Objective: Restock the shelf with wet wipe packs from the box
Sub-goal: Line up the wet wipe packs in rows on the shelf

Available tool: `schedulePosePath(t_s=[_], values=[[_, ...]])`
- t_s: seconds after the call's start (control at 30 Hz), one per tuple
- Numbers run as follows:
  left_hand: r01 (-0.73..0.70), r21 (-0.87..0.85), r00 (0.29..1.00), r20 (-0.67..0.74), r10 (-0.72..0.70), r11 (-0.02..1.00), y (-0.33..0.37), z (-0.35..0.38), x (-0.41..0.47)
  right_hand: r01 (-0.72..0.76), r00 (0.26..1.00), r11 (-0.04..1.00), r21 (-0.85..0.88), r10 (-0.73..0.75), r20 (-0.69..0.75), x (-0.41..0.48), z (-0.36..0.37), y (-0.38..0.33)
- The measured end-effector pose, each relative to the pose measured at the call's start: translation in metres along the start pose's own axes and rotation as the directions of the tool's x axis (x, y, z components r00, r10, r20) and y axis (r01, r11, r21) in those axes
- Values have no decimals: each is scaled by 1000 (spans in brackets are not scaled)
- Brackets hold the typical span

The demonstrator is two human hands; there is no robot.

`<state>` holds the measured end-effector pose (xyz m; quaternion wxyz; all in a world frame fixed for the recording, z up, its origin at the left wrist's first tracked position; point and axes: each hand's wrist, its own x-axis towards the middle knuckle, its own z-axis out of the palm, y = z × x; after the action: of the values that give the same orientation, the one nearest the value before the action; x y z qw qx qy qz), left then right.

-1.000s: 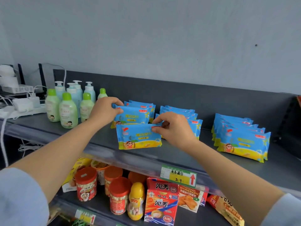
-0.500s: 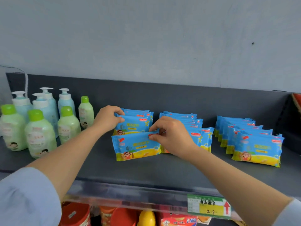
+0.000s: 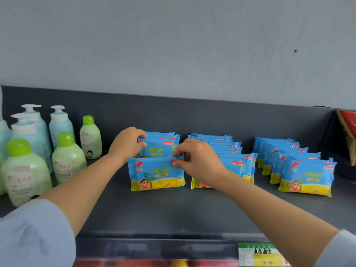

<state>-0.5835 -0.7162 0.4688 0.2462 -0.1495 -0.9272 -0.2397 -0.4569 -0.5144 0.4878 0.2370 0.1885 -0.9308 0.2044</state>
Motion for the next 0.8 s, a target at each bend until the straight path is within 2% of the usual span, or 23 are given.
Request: schedulePosePath(t_s=[0.13,0.27,0.43,0.53,0.6,0.7,0.8], values=[[-60,71,998,17,59,996,0,-5,0,0,999,1000,-32,1,37,6,1,-3],[-62,95,997,45,58,993,-1,-16,1,-7,998,998,-63,10,54,14,4,-5],[-16,-39,1000,-12,15,999,-4,-39,-2,-45,997,993,-113,52,55,31,11,-5],[-17,-53,997,76,21,998,-4,-50,-11,-78,995,988,-137,86,56,42,18,-5],[-33,10,990,141,31,999,-6,-52,-19,-100,993,982,-159,110,52,50,22,-4],[-120,251,975,214,66,961,-7,-50,-27,-137,987,972,-188,150,54,59,29,-3],[-118,353,984,165,62,928,-8,-44,-29,-176,981,963,-202,189,48,64,35,-4]])
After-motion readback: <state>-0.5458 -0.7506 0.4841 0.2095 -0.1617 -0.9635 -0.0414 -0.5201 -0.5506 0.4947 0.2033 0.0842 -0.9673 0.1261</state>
